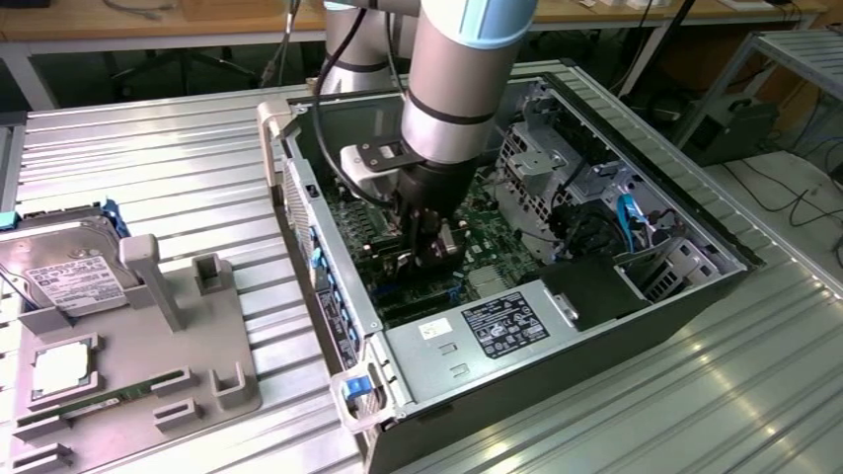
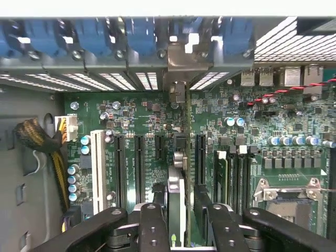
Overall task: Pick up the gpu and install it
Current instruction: 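Insert the gpu into the slot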
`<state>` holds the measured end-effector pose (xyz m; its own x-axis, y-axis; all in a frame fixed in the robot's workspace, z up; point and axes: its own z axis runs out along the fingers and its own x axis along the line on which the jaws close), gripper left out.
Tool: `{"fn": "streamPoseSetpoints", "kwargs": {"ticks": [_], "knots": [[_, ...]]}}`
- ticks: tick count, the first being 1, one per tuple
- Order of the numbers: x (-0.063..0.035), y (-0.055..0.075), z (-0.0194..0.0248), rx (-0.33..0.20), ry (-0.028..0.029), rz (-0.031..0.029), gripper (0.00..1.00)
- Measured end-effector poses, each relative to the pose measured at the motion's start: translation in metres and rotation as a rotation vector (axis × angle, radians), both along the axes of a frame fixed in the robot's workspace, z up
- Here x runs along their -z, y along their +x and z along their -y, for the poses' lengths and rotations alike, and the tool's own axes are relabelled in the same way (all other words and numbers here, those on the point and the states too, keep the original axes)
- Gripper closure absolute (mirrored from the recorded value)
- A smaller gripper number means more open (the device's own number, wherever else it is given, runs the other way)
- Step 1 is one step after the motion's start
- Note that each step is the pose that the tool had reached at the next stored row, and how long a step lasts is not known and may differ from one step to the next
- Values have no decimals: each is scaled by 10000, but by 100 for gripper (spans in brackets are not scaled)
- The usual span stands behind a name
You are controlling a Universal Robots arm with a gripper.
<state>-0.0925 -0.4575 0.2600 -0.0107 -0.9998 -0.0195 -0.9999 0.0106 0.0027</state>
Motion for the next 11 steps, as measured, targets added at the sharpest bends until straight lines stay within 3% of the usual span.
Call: {"fn": "streamPoseSetpoints", "kwargs": {"ticks": [11], "knots": [[-341, 0, -11, -12, 0, 48, 64]]}}
